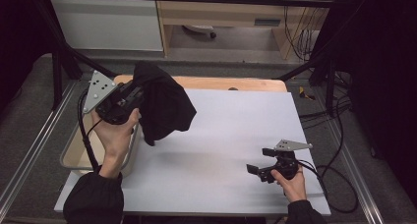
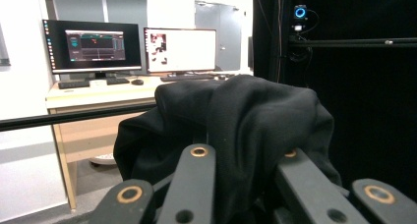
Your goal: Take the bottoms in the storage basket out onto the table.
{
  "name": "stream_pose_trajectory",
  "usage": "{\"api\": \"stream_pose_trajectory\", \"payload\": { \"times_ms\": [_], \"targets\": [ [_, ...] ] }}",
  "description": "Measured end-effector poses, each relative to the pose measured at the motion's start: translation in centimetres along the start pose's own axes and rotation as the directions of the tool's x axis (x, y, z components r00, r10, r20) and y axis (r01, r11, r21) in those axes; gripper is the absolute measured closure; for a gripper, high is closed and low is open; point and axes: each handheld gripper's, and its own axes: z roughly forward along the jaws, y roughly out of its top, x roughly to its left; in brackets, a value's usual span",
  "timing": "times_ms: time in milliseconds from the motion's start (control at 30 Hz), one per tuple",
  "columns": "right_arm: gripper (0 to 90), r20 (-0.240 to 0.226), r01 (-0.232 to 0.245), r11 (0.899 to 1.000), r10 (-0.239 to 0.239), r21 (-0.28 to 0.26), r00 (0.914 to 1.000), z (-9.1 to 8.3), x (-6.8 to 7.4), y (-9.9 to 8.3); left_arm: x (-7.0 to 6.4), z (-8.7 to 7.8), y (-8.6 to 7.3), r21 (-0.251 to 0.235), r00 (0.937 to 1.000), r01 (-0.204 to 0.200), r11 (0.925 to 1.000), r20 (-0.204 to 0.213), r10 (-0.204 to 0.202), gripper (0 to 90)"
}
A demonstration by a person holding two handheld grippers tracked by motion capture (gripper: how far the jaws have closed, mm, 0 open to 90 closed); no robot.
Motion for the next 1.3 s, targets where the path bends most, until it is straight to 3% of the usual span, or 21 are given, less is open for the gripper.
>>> {"api": "stream_pose_trajectory", "payload": {
  "times_ms": [233,633,1300],
  "targets": [
    [0.7,0.001,0.001,1.0,-0.001,0.0,1.0,0.0,0.0,0.0,-1.1,0.9,-0.7,0.023,0.9991,-0.002,0.9997,0.041,0.001,85.0],
    [0.7,0.002,0.002,1.0,-0.002,0.001,1.0,0.0,0.0,0.0,-2.5,2.2,-2.4,0.069,0.9977,-0.006,0.9976,0.068,0.002,84.9],
    [0.7,0.002,0.003,1.0,-0.003,0.001,1.0,-0.1,0.0,0.0,-4.4,3.9,-5.4,0.169,0.9915,-0.027,0.9853,0.13,0.005,84.9]
  ]
}}
